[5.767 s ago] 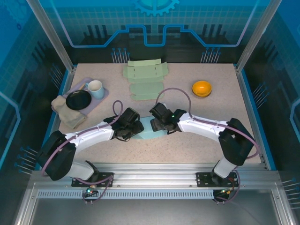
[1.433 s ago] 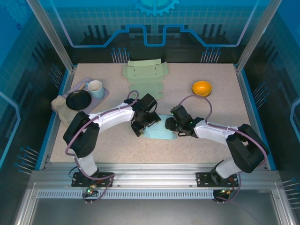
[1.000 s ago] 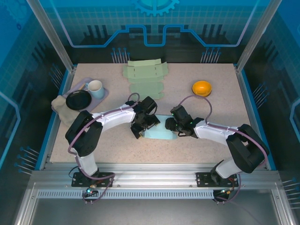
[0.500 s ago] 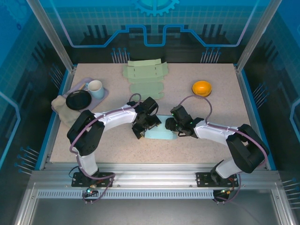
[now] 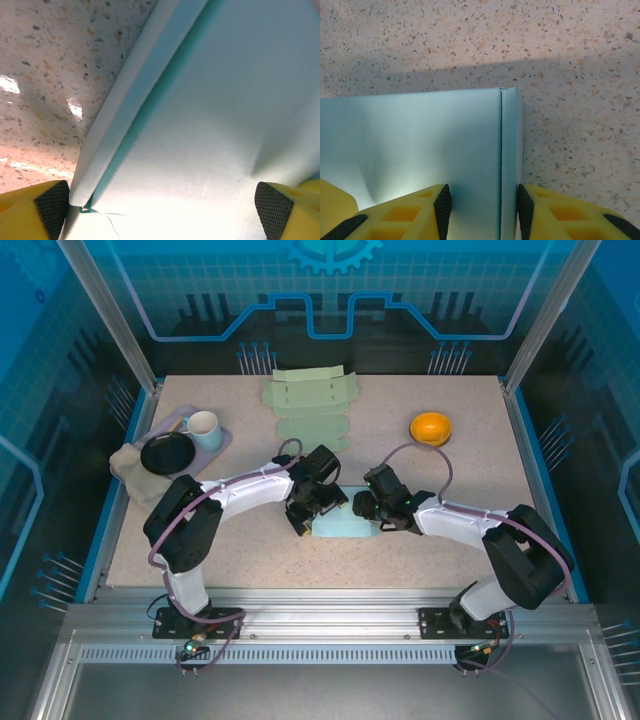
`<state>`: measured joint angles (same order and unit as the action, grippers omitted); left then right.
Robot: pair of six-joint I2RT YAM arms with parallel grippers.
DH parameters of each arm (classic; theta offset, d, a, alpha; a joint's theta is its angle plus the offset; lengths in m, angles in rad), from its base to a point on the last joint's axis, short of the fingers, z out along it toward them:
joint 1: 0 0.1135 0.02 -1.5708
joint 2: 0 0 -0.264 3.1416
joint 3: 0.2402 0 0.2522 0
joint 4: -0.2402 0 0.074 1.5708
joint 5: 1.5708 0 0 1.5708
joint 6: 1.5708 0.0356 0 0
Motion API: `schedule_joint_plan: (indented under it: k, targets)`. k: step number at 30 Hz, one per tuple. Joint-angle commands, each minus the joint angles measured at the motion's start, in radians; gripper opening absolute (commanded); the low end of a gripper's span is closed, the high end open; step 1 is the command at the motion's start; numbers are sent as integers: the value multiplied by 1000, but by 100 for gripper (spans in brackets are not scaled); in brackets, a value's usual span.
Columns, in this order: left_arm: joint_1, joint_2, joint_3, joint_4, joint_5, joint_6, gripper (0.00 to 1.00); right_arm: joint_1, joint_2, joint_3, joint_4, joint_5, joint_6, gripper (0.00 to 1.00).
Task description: Fold the paper box
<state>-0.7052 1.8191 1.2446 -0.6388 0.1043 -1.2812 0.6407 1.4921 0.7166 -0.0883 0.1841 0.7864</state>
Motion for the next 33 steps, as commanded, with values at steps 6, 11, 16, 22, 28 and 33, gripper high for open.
schedule_joint_plan:
  k: [6,11,16,22,28,33]
  targets:
    - [-9,15,40,9,-9,12,93,13,10,-32,-70,6,11,42]
    - [-9,42,14,14,-13,14,91,13,11,-33,-74,5,6,41]
    - [-7,55,-1,17,-33,12,90,13,9,-32,-78,4,3,42]
    - [2,62,-1,8,-51,24,89,13,-10,-23,-102,1,-6,42]
    - [7,68,-15,2,-56,32,89,15,-96,7,-224,6,-49,43]
    - [8,68,-23,11,-57,31,89,38,-128,1,-306,-12,-57,43]
